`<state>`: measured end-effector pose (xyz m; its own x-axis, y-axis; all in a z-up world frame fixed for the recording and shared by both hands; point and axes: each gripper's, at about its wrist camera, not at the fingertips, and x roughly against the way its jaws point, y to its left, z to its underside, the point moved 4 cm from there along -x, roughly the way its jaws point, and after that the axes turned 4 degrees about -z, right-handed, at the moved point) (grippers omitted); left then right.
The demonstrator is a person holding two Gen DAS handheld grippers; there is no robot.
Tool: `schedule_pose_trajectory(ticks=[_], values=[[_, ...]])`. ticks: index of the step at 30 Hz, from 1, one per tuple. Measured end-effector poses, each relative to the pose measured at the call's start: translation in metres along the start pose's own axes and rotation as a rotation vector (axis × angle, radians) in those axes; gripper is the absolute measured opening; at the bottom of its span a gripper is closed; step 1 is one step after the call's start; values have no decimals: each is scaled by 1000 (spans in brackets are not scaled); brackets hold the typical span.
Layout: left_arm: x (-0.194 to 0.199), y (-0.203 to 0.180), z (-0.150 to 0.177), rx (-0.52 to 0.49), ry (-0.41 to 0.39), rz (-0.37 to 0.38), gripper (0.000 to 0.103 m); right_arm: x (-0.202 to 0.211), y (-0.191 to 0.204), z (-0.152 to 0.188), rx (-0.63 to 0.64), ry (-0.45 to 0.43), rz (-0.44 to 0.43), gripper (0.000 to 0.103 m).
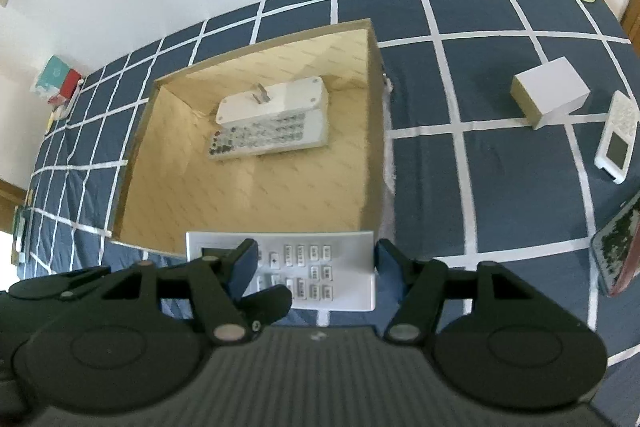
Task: Organize objects
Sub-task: 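Carry the air-conditioner remote with the right gripper over the box, then lower the air-conditioner remote into the box beside the TV remote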
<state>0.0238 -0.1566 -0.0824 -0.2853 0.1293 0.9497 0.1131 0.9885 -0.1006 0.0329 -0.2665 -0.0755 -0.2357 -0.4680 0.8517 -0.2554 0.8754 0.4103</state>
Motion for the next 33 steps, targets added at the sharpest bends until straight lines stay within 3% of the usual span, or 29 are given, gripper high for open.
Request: schedule_pose_trajectory(ticks=[16,33], values=[[-10,68,-33,19,2,25,71,-44,54,-29,5,5,24,64],[-90,108,-72,17,135,62,71,-135,46,-61,-46,124,62,64]])
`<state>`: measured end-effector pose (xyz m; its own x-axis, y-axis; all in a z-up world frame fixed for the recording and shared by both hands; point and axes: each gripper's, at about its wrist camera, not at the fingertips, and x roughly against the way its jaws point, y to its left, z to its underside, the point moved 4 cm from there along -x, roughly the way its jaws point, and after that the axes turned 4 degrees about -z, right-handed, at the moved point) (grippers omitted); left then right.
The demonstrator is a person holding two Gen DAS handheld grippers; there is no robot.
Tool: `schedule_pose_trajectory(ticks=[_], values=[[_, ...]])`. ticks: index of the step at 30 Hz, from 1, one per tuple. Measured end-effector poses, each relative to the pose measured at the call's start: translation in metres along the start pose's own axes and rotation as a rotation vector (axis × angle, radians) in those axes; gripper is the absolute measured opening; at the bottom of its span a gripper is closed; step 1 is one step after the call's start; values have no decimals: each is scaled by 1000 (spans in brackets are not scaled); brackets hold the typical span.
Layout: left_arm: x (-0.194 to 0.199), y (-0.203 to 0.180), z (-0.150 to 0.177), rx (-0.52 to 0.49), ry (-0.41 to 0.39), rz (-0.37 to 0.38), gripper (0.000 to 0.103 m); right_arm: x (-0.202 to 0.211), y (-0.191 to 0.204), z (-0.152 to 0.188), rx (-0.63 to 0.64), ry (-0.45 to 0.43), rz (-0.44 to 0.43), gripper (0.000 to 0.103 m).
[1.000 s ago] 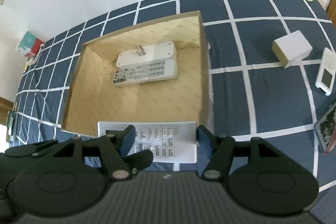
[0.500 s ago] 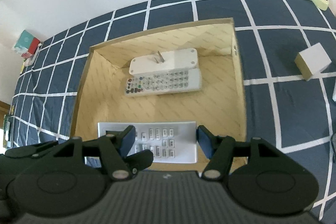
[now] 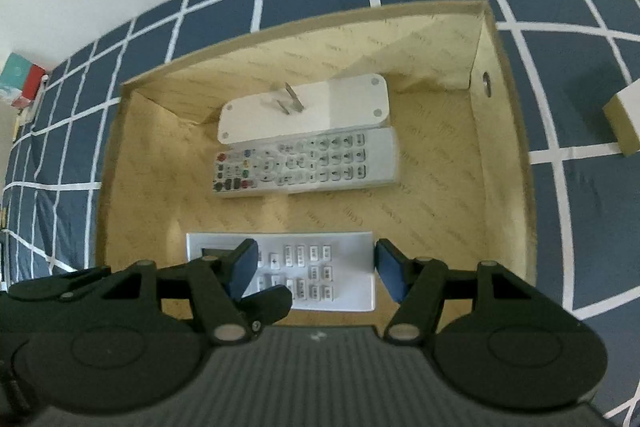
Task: Organize objects
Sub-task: 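Lower the air-conditioner remote into the box beside the TV remote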
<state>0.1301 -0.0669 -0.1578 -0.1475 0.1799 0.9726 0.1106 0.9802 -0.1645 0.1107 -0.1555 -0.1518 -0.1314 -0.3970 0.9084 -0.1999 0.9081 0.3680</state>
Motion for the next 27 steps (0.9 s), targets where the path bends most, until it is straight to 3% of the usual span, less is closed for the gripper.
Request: schedule_pose_trajectory(ticks=[13,27], values=[[-48,17,-20,18,77,7,71,-52,-10,-20,-12,78,8,64],[-65,22,-33,12,101,21,72,-68,-16,-27,-41,91,25,64]])
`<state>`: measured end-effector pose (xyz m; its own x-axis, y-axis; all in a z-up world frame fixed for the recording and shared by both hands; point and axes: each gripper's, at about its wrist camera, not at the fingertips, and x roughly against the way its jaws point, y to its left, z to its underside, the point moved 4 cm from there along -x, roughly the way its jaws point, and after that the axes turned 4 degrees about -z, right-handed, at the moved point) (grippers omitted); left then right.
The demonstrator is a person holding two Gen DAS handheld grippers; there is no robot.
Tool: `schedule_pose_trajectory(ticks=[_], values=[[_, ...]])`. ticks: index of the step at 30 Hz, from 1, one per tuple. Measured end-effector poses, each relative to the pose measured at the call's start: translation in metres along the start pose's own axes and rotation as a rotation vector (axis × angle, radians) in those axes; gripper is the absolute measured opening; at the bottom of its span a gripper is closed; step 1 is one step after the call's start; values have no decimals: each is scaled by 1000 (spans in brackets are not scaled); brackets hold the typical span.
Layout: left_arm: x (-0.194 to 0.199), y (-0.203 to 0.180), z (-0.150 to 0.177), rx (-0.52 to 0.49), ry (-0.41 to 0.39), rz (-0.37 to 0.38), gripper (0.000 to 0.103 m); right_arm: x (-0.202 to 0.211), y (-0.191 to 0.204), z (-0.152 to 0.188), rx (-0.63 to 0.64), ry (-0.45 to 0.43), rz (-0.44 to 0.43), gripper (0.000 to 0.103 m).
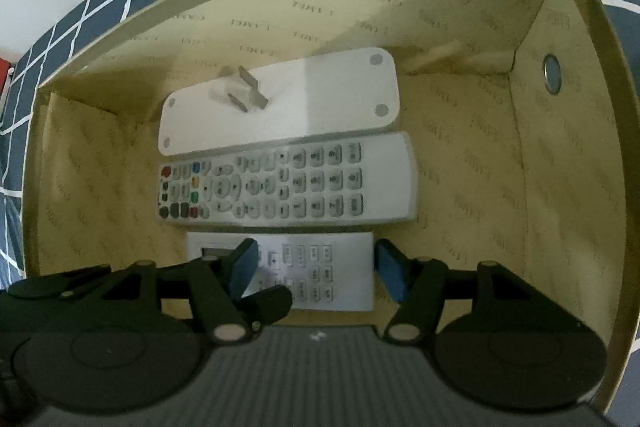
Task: Organize objects
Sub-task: 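Lower the air-conditioner remote into the box beside the TV remote, then open the right gripper and lift it out of the box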
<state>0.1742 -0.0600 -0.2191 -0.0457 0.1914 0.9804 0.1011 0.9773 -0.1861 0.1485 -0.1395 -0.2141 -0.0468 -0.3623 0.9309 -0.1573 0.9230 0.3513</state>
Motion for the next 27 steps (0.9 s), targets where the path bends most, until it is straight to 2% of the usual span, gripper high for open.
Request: schedule_pose_trajectory(ticks=[8,16,27], values=[[0,7,-3,-6,5,12,73,-2,2,-4,-5,9,12,64],[5,10,0,22,1,-19,73,-1,1,-4,-10,0,15,64],[40,8,15,35,-51,-55,74,30,10,3,21,-54,15,65]])
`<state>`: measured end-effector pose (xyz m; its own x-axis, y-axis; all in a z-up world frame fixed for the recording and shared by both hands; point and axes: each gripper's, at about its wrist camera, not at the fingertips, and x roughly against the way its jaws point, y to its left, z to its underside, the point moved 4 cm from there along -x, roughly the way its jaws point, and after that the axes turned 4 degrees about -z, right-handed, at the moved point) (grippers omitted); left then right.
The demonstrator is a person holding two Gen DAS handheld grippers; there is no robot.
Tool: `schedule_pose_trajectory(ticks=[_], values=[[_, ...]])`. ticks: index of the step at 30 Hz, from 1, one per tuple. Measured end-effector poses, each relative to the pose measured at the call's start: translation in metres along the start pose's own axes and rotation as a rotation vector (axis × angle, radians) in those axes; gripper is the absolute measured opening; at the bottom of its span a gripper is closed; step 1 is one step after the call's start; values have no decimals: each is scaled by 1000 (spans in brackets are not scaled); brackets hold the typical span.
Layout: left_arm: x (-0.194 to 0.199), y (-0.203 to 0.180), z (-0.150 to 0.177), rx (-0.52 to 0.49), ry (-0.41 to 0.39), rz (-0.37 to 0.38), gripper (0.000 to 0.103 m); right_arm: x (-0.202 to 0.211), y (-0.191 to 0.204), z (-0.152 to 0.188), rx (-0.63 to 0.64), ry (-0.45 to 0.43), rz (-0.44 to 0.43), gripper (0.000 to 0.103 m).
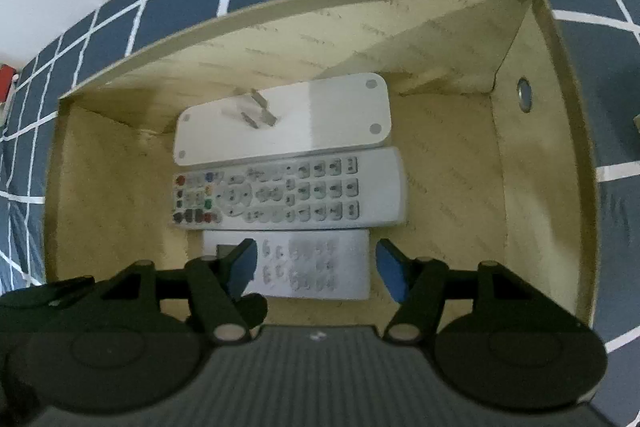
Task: Organize objects
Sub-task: 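Open the right gripper and lift it out of the box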
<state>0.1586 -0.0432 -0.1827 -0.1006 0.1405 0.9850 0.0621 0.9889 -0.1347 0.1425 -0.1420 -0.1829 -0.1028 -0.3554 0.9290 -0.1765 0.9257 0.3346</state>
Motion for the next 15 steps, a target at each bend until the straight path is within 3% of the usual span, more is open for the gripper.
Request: schedule_pose_trajectory(ticks=[8,15], values=[[42,-6,20,20,-71,-27,76,41,12,11,49,-54,-8,69],[66,-26,40,10,-133,-31,78,80,12,27,55,-125,-12,84]])
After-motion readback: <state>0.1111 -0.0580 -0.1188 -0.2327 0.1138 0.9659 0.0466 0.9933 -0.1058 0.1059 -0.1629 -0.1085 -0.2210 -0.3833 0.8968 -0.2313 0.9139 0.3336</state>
